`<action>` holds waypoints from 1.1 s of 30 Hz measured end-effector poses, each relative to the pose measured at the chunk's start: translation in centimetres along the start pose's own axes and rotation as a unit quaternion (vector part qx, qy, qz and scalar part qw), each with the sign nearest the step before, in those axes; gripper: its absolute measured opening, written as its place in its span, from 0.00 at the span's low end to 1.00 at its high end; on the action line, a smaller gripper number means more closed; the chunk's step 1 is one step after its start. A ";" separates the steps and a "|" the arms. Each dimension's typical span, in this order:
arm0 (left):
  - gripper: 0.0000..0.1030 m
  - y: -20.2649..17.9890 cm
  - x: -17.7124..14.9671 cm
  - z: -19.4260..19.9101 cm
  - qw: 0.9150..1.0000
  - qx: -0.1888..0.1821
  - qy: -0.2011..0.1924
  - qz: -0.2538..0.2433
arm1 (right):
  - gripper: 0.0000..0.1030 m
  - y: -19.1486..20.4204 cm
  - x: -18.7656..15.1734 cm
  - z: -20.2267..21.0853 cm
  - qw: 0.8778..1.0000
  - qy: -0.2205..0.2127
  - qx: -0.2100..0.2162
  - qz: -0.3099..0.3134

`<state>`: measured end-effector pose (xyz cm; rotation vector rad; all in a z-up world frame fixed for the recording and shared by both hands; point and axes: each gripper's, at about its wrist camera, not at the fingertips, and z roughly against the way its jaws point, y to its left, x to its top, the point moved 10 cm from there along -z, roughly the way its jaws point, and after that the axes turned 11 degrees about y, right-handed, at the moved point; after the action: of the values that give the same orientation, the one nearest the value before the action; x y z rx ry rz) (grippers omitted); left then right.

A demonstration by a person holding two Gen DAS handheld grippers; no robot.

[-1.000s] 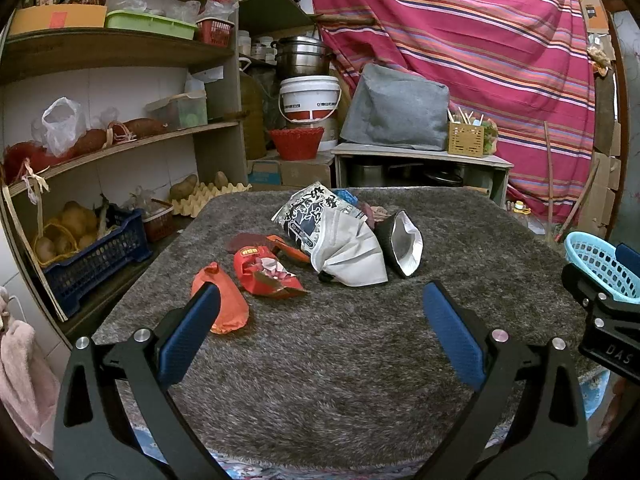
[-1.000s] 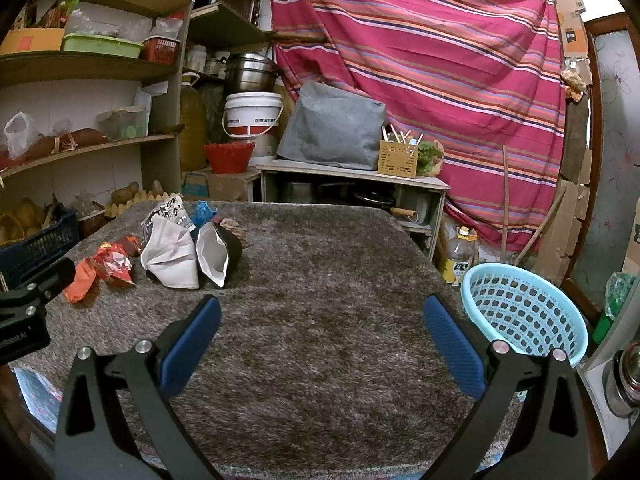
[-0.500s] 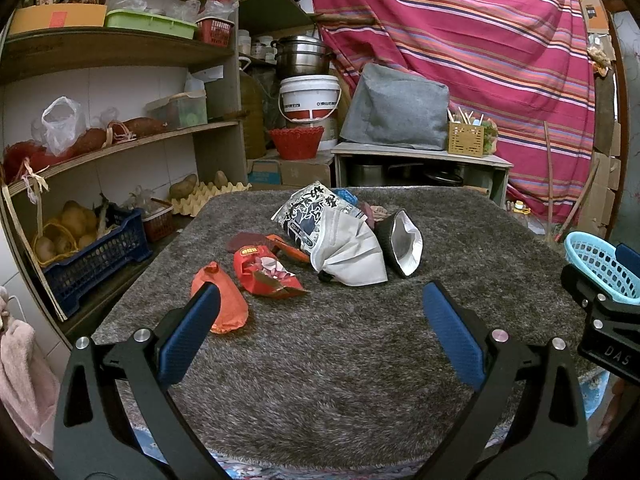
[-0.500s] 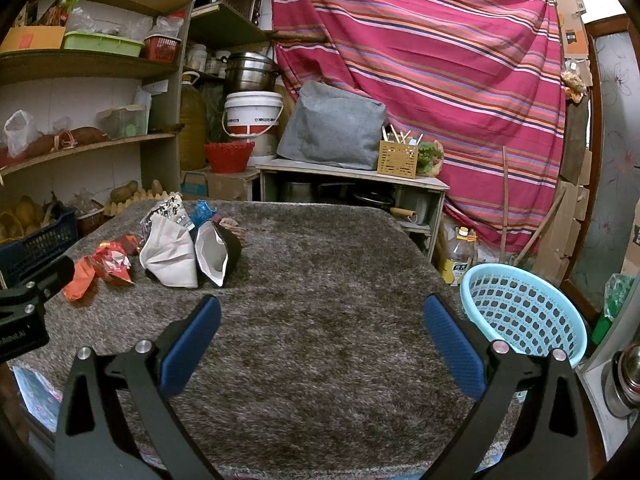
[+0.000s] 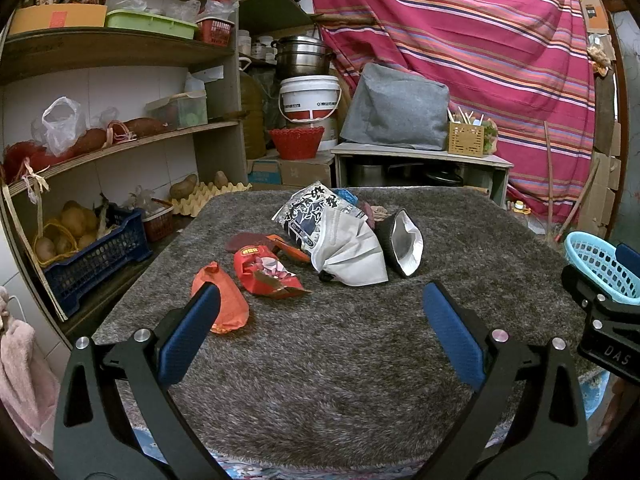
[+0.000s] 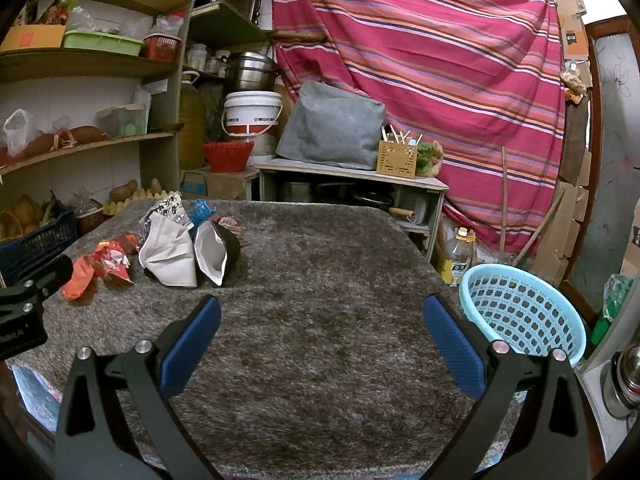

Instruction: Collect trash

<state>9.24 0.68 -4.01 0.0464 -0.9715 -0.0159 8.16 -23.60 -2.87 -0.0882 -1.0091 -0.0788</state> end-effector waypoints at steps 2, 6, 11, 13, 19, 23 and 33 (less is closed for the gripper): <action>0.95 0.0 0.0 0.0 1.000 -0.001 0.000 0.000 | 0.96 0.1 0.1 0.0 1.000 0.000 0.000 0.000; 0.95 0.0 0.0 0.0 1.000 0.000 0.000 -0.001 | 0.96 0.0 0.0 0.0 1.000 0.000 0.000 0.001; 0.95 0.0 0.0 0.0 1.000 -0.001 0.000 0.000 | 0.96 0.0 0.0 0.0 1.000 0.000 0.000 0.001; 0.95 0.0 0.0 0.0 1.000 0.000 0.000 0.000 | 0.96 0.1 0.1 0.0 1.000 0.000 -0.001 0.001; 0.95 0.0 0.0 0.0 1.000 0.000 0.000 0.000 | 0.96 0.1 0.1 0.0 1.000 0.000 -0.001 0.002; 0.95 0.0 0.0 0.0 1.000 0.000 0.000 0.000 | 0.96 0.0 -0.1 -0.1 1.000 0.001 -0.001 0.002; 0.95 0.0 0.0 0.0 1.000 0.000 0.000 0.000 | 0.96 0.1 0.1 0.1 1.000 0.001 -0.002 0.003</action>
<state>9.23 0.67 -4.01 0.0462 -0.9711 -0.0166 8.13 -23.54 -2.76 -0.0946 -1.0076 -0.0751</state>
